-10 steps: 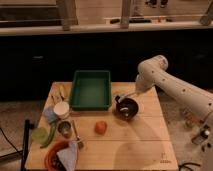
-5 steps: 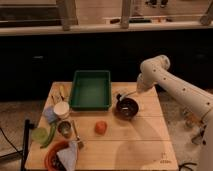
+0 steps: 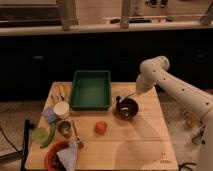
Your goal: Wipe purple bowl with brush
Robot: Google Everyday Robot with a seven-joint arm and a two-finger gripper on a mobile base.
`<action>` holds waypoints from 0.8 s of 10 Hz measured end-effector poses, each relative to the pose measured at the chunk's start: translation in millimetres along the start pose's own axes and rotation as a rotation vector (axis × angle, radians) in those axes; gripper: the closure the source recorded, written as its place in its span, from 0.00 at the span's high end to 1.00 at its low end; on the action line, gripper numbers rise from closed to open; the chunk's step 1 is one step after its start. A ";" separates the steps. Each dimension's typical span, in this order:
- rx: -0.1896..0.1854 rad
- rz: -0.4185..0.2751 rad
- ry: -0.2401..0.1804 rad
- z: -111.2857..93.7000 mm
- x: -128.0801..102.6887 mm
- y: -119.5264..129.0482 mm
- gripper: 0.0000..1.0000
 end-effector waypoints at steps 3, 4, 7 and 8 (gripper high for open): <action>-0.035 -0.054 -0.009 0.6 -7.5 29.1 0.00; -0.047 -0.061 -0.010 1.9 -7.3 35.8 0.00; -0.093 -0.037 0.008 5.9 18.9 54.8 0.00; -0.100 -0.016 0.020 5.3 31.5 58.7 0.00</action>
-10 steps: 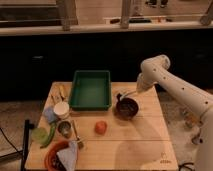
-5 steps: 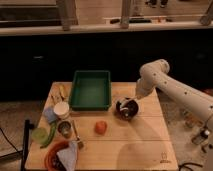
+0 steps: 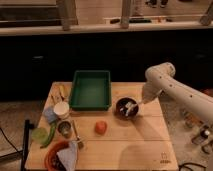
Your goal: Wipe purple bowl with brush
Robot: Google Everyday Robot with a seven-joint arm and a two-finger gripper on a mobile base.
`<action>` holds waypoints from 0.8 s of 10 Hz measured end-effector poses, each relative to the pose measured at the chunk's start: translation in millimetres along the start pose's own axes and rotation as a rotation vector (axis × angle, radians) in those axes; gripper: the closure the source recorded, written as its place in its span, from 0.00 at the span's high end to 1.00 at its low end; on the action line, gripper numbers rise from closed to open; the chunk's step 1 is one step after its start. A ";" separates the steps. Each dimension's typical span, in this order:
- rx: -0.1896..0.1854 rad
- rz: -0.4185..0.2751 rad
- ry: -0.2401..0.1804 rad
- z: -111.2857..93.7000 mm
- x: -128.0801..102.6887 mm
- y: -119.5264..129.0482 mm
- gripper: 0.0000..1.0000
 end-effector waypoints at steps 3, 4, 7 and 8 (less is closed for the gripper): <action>0.006 0.056 0.034 -5.0 27.8 -6.0 0.00; 0.013 0.062 0.042 -5.1 28.7 -14.6 0.00; 0.021 0.027 0.051 -0.1 8.8 -39.2 0.00; 0.022 -0.005 0.048 3.2 -7.9 -48.2 0.00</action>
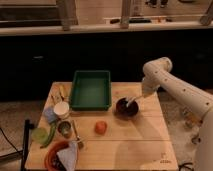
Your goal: Wipe purple bowl with brush
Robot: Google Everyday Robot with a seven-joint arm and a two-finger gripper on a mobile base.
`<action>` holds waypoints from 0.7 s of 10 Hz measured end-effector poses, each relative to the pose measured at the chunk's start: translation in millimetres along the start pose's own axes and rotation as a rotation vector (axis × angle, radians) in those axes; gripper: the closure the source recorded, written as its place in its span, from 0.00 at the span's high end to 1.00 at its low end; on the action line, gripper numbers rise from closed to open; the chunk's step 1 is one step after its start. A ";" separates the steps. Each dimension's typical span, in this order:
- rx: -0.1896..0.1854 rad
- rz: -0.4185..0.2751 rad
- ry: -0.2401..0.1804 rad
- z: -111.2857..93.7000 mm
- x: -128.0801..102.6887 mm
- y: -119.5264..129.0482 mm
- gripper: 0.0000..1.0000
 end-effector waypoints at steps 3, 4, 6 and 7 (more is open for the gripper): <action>-0.004 -0.118 -0.021 5.1 -35.8 -8.8 0.00; -0.007 -0.135 -0.026 4.7 -40.2 -3.2 0.00; -0.019 -0.130 -0.029 4.2 -36.4 12.7 0.00; -0.024 -0.118 -0.033 3.5 -29.4 21.3 0.00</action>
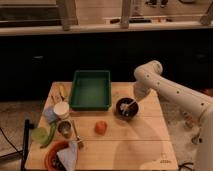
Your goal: Wipe purple bowl with brush
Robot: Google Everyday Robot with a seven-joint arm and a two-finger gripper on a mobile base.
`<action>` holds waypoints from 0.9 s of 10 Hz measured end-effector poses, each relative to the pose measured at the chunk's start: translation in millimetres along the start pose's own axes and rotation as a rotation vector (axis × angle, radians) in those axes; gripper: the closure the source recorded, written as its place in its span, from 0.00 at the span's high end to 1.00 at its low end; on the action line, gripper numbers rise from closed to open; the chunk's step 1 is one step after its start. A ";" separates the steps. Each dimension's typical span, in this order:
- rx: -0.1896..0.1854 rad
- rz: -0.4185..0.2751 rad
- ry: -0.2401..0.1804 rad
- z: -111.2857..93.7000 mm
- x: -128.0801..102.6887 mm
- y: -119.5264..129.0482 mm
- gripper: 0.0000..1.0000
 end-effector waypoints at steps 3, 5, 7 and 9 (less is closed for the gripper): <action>-0.026 0.075 0.024 -2.0 51.3 42.8 0.00; -0.028 0.127 0.050 -2.8 74.8 51.3 0.00; -0.012 0.153 0.072 -2.5 84.9 42.4 0.00; 0.003 0.133 0.082 -1.0 78.0 27.4 0.00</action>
